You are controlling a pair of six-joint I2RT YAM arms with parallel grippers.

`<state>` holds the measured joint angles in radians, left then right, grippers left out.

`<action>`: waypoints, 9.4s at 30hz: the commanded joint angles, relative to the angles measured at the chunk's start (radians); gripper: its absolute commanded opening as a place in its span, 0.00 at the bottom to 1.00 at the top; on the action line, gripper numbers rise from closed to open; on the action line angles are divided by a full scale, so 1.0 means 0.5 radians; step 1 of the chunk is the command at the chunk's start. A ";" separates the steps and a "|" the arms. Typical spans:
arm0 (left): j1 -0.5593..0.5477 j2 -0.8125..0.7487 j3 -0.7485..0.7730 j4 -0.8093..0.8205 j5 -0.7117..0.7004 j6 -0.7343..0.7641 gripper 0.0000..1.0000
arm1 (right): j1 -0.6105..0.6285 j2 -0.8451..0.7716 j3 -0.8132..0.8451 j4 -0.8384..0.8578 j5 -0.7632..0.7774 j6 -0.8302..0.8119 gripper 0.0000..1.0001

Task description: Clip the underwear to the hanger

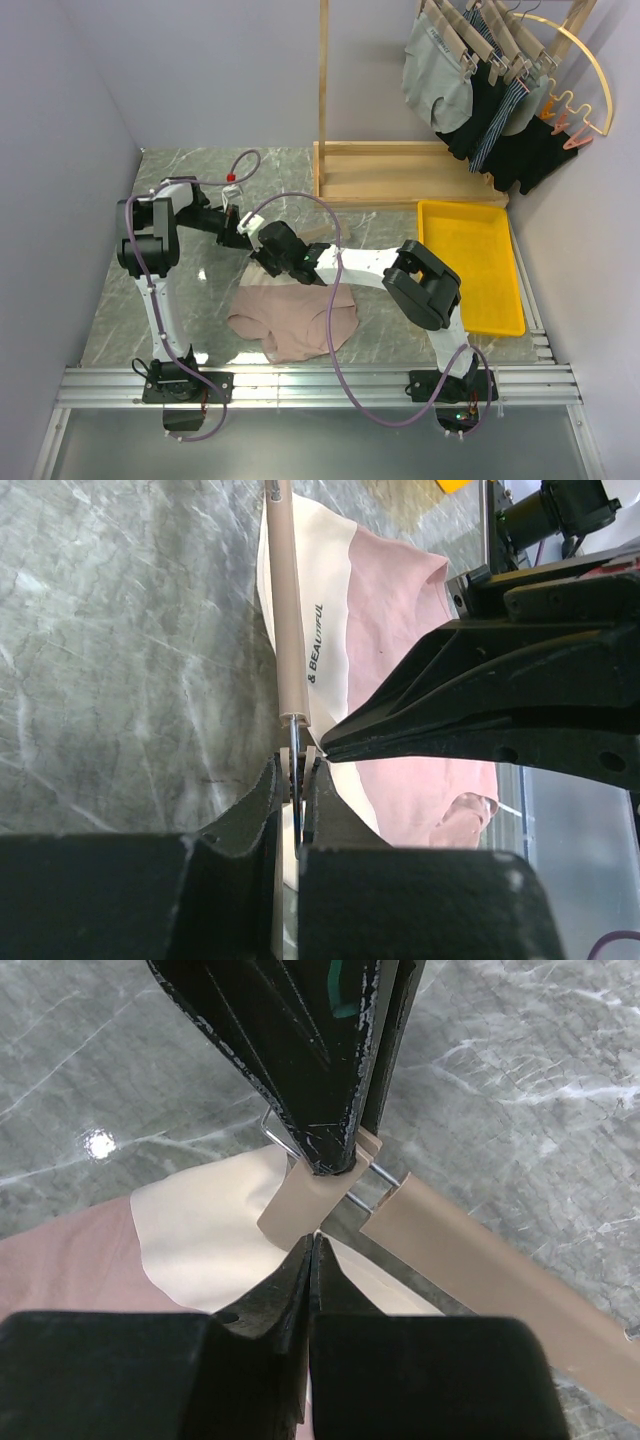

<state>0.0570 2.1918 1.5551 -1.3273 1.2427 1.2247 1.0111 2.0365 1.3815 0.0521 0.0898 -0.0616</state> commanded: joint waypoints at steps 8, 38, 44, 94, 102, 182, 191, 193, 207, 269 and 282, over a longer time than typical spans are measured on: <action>-0.019 0.034 -0.054 -0.082 0.101 0.213 0.00 | 0.012 -0.072 0.010 0.083 0.038 -0.033 0.00; 0.051 0.019 -0.036 -0.082 -0.049 0.177 0.47 | -0.007 -0.023 0.099 -0.003 0.026 -0.030 0.00; 0.146 0.001 0.080 -0.061 -0.074 0.051 0.59 | -0.007 -0.017 0.158 -0.086 0.023 -0.024 0.21; -1.234 -0.478 -0.420 1.955 -1.700 -1.342 0.59 | -1.568 -0.398 -0.514 -0.552 -1.349 0.850 0.29; -1.234 -0.441 -0.420 1.909 -1.703 -1.296 0.32 | -1.590 -0.342 -0.477 -0.522 -1.447 0.896 0.32; -1.298 -0.941 -0.898 2.271 -1.583 -1.121 0.00 | -1.495 -0.002 -0.419 -0.089 -2.220 1.418 0.10; -1.271 -0.990 -0.797 2.146 -1.584 -1.253 0.44 | -1.501 -0.039 -0.343 -0.018 -2.290 1.182 0.00; -1.219 -1.003 -0.739 2.048 -1.534 -1.317 0.60 | -1.498 -0.048 -0.318 -0.027 -2.297 1.124 0.00; -0.780 -0.865 -0.012 1.456 -0.657 -1.771 0.99 | -1.436 -0.204 -0.125 -0.328 -2.281 0.523 0.00; -0.841 -0.088 0.360 1.001 0.144 -1.756 0.03 | -1.172 -0.640 -0.309 -0.316 -2.020 -0.312 0.00; -0.804 -0.046 0.460 0.714 0.178 -1.493 0.00 | -1.221 -0.618 -0.305 -0.334 -1.962 -0.153 0.33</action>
<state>-0.3531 2.1605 1.7157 -0.8589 1.2942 0.3794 0.4141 1.7618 1.2224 -0.1478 -0.8932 -0.1810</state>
